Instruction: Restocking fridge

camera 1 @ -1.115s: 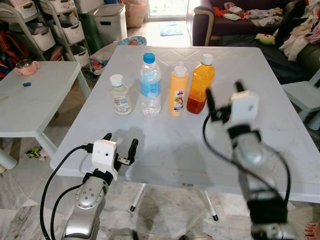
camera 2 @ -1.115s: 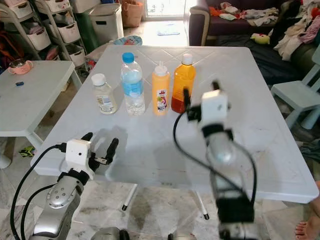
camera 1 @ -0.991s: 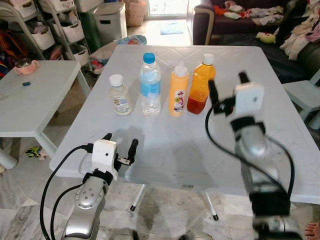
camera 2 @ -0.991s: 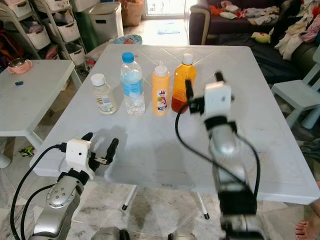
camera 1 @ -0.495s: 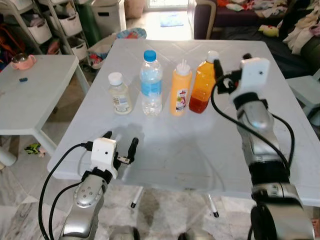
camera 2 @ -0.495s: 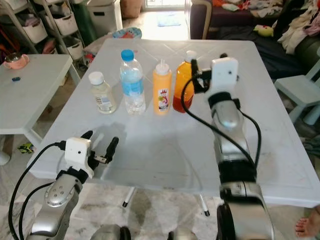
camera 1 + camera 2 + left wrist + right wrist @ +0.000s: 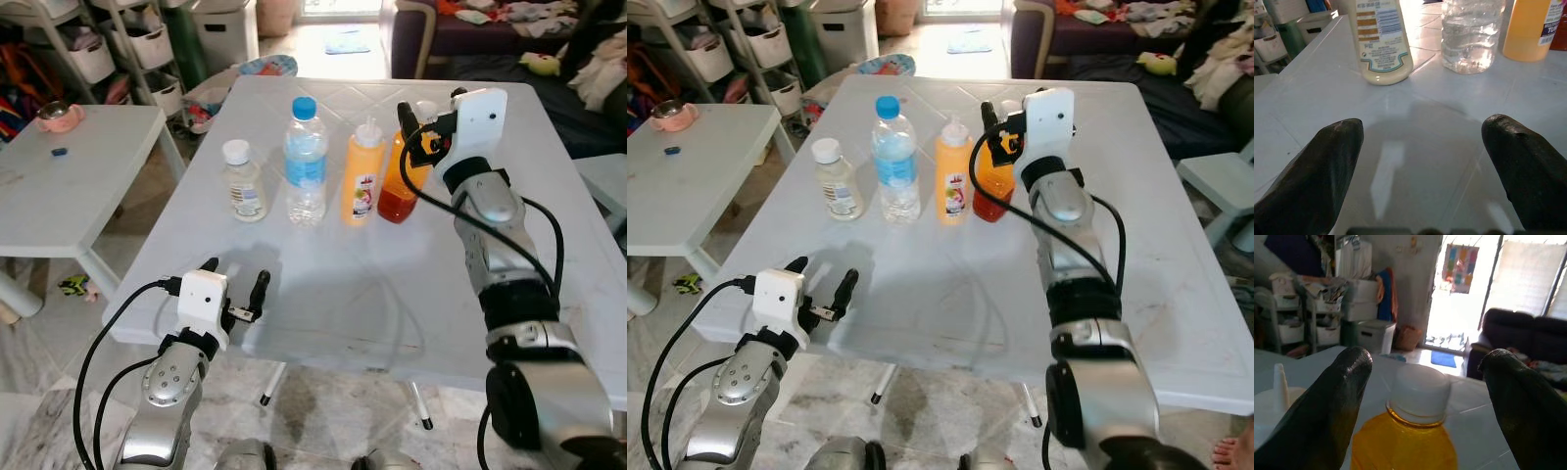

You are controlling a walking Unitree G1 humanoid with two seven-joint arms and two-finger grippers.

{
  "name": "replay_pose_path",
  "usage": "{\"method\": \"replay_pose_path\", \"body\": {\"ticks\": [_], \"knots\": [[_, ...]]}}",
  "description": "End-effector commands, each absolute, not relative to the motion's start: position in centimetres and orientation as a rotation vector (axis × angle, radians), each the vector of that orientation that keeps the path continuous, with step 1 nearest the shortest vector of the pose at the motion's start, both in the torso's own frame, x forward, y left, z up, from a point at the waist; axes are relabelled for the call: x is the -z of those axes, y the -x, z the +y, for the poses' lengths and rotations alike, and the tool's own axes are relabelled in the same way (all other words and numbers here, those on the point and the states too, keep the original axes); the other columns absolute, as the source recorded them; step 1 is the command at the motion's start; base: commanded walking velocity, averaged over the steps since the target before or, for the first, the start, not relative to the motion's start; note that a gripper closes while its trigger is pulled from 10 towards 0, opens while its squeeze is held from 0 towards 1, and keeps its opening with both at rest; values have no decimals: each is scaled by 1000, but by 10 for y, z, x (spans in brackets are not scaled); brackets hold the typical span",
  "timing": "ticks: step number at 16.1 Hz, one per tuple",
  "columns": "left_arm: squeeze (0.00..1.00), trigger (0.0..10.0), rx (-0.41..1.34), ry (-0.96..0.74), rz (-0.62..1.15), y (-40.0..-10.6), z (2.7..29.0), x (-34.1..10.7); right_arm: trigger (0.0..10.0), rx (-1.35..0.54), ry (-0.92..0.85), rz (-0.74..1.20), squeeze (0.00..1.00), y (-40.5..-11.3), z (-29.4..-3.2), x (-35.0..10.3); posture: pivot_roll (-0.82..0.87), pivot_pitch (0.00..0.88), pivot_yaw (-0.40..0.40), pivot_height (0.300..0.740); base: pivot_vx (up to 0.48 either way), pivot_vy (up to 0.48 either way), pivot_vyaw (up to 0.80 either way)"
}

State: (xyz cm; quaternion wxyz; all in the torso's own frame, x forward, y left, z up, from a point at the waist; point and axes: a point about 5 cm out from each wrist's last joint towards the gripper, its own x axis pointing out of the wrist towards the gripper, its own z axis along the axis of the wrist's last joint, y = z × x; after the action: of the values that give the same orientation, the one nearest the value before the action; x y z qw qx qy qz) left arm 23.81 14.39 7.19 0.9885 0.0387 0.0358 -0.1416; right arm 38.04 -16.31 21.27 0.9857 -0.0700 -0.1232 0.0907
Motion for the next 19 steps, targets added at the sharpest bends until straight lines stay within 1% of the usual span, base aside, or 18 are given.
{"method": "replay_pose_path", "body": {"ticks": [1,2,6,12,13,14,19], "knots": [[0,10000,294,-87,70,-237,145,-74,3137,-190,132,-239,0,-384,-164,-217,8,41,54,740,0,0,0],[0,10000,297,-88,72,-237,145,-74,0,-199,137,-217,0,-386,-165,-216,10,42,55,740,0,0,0],[0,10000,300,-89,79,-238,145,-73,0,-219,142,-160,0,-391,-167,-212,12,44,53,740,0,0,0],[0,10000,301,-88,85,-238,143,-71,0,-217,165,-138,0,-393,-171,-210,7,46,51,740,0,0,0],[0,10000,302,-82,82,-238,143,-71,235,-199,182,-127,0,-394,-175,-211,5,46,52,740,0,0,0],[0,10000,303,-82,82,-238,143,-71,0,-192,190,-118,0,-394,-177,-211,1,49,53,740,0,0,0],[0,10000,271,-64,92,-243,142,-70,0,-178,269,-64,0,-392,-183,-203,-20,51,60,740,0,0,0]]}}
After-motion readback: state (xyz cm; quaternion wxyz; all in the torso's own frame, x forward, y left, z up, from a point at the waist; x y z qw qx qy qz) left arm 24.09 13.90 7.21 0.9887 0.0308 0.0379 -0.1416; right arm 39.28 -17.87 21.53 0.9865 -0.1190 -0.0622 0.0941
